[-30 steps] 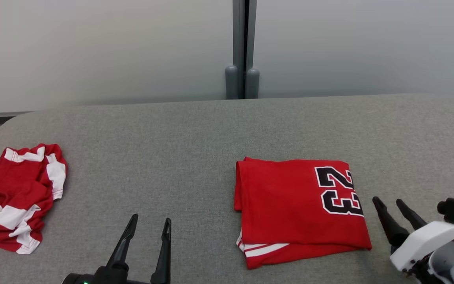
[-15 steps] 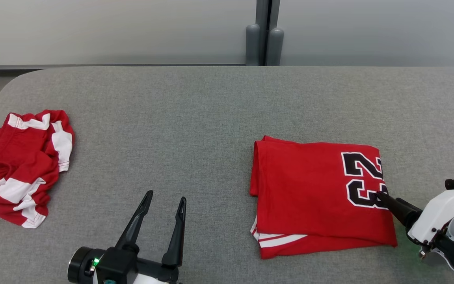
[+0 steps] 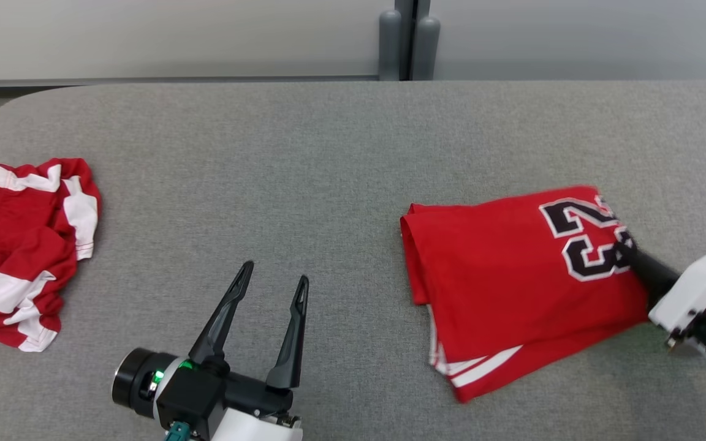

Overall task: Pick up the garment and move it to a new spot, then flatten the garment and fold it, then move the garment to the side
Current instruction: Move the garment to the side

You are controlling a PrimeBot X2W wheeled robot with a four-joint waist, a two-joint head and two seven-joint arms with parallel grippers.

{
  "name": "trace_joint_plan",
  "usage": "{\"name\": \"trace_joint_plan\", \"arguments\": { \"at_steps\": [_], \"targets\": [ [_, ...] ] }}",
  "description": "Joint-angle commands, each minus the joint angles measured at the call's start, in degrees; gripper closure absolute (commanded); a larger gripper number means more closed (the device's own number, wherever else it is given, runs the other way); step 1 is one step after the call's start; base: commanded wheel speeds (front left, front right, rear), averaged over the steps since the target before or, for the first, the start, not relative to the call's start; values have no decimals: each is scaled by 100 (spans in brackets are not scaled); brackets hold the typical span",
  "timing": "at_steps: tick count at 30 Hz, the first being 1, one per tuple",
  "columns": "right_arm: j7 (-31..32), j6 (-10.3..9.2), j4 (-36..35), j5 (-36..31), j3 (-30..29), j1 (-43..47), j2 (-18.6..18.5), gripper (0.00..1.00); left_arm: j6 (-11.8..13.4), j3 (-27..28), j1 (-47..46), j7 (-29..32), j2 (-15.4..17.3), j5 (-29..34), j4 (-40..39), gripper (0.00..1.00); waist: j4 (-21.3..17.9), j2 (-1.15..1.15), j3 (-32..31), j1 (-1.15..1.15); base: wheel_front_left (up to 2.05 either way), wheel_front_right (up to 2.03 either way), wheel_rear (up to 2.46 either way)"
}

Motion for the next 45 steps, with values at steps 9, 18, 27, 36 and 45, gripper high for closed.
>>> {"name": "trace_joint_plan", "arguments": {
  "at_steps": [9, 18, 27, 36, 45],
  "targets": [
    [-863, 1, 318, -665, 78, -1292, -587, 100, -64, -124, -524, 1, 17, 251, -444, 0, -282, 0, 685, 0, 0, 0, 0],
    [-1284, 1, 1064, -951, -138, -1952, -1378, 100, -258, -206, -841, 1, 33, 393, -693, 0, -356, 0, 1287, 0, 0, 0, 0],
    [-1777, 0, 1498, -1144, -473, -2199, -2127, 100, -310, -198, -1065, 1, 140, 522, -896, 0, -451, 0, 1768, 0, 0, 0, 0],
    [-2124, 0, 2397, -1943, -623, -2807, -2127, 0, -403, -280, -1259, 1, 269, 535, -849, 0, -502, 0, 2073, 0, 0, 0, 0],
    [-3069, 0, 3209, -3239, -534, -3031, -1409, 0, -285, -298, -1106, 1, 169, 340, -593, 0, -359, 0, 1469, 0, 0, 0, 0]
  ]
}}
